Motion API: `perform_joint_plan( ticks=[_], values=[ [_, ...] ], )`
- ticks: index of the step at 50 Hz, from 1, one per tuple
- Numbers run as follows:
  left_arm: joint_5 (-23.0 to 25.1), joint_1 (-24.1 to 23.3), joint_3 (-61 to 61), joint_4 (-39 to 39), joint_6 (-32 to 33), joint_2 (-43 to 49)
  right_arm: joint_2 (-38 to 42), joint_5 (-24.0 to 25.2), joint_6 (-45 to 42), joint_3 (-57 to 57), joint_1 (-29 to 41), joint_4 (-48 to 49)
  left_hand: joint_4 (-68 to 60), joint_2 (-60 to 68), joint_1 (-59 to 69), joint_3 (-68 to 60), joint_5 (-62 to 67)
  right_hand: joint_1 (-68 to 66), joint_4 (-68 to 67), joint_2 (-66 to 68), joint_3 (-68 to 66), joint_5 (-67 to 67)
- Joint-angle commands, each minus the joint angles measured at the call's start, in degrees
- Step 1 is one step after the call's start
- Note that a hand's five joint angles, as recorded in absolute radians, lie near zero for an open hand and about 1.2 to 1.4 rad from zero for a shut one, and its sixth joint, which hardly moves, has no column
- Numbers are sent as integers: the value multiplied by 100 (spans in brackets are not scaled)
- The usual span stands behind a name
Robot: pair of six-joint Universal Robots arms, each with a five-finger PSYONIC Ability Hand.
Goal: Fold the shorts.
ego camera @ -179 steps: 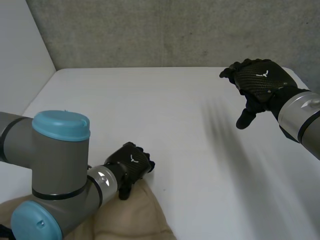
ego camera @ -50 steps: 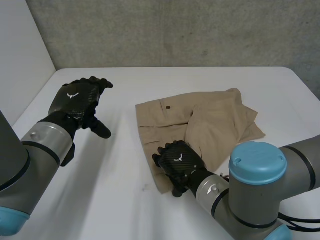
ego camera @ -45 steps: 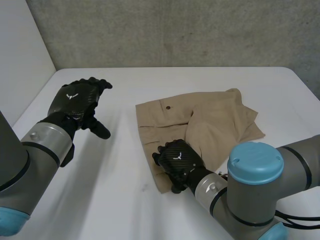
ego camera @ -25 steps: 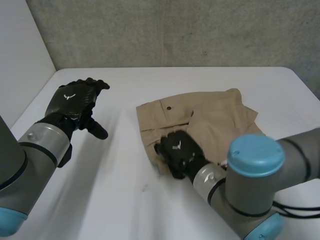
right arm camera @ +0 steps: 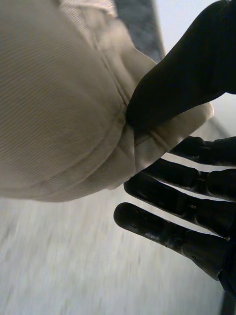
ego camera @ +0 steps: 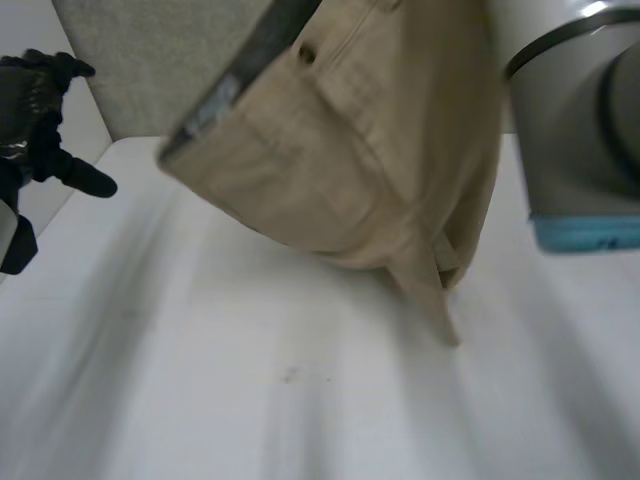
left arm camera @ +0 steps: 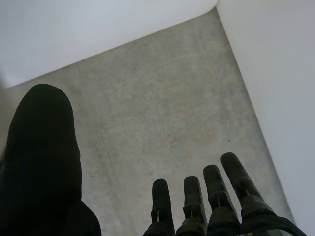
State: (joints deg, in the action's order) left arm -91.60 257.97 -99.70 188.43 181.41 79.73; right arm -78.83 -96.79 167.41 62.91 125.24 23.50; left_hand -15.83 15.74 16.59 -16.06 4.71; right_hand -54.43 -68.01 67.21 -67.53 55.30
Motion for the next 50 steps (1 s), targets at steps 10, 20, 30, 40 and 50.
perform_joint_plan(
  ticks=[10, 20, 30, 40, 50],
  values=[
    [37, -141, -172, 1, 17, 200, 921, 55, -288, 2243, -2390, -698, 107, -98, -184, 130, 5, -2557, -1199, 1279, -1247, 1470],
    [46, -677, -120, 1, 78, 754, 1089, 169, -420, 2375, -2900, -1216, 107, -98, -184, 130, 5, 4443, 5801, -5721, 5753, -5530],
    [63, -1548, -5, 1, 96, 1158, 35, 2020, -665, 2489, -2830, -1681, 107, -98, -184, 130, 5, 4443, 5801, -5721, 5753, -5530],
    [63, -1969, 1136, -201, 105, 2686, 709, 3070, -1824, 1990, -2751, -2638, 73, -65, -150, 97, 39, 3897, 5254, -5174, 5206, -4983],
    [220, -2146, 2489, -931, 175, 4338, 1221, 3079, -2178, 1848, -2698, -3396, 56, -48, -133, 80, 55, 3830, 5187, -5107, 5139, -4916]
  ],
)
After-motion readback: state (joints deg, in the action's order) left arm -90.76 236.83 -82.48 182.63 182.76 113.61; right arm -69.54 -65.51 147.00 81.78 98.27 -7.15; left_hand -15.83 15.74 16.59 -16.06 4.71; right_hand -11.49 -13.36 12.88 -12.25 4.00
